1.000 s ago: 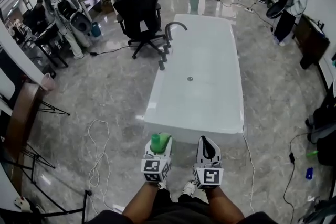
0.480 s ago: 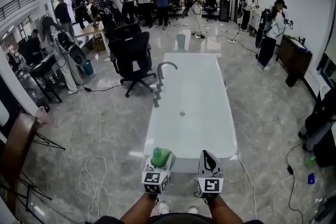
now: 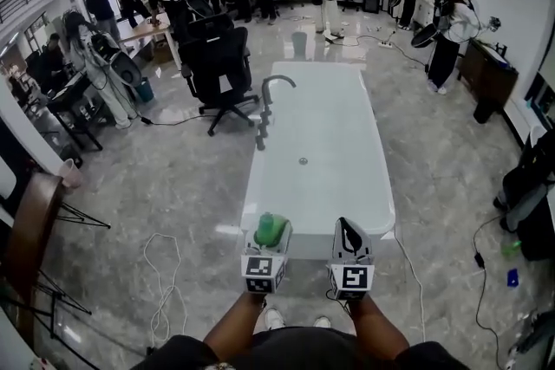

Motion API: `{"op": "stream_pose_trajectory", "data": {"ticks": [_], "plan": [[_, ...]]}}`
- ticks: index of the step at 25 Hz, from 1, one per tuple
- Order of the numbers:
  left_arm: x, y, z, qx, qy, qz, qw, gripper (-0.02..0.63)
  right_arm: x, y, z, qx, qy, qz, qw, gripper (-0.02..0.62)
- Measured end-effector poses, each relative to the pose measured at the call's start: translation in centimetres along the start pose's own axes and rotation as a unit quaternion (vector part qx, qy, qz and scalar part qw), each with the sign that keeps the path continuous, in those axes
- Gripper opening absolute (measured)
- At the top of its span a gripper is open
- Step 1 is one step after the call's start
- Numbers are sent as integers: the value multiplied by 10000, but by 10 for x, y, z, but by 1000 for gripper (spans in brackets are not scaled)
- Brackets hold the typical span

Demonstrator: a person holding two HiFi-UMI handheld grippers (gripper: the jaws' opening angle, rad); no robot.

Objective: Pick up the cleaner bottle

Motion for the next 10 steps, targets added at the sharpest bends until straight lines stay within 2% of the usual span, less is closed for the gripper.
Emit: {"op": "stream_pose_trajectory", "data": {"ticks": [5,10], "plan": [[-1,6,-8,-20,-158,-96,9998,178,-5,8,-1,-27,-29,-70,10000,17],[-4,7,-13,24,-167,78,9998,179,-12,10,-2,25,-52,-100,9999,17]]}}
Point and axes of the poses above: the fingertips, and each gripper's own axes: x backward along the fingers, z to its right, y out of its underside, the point moved 5 cm from there along x, backward along the fingers
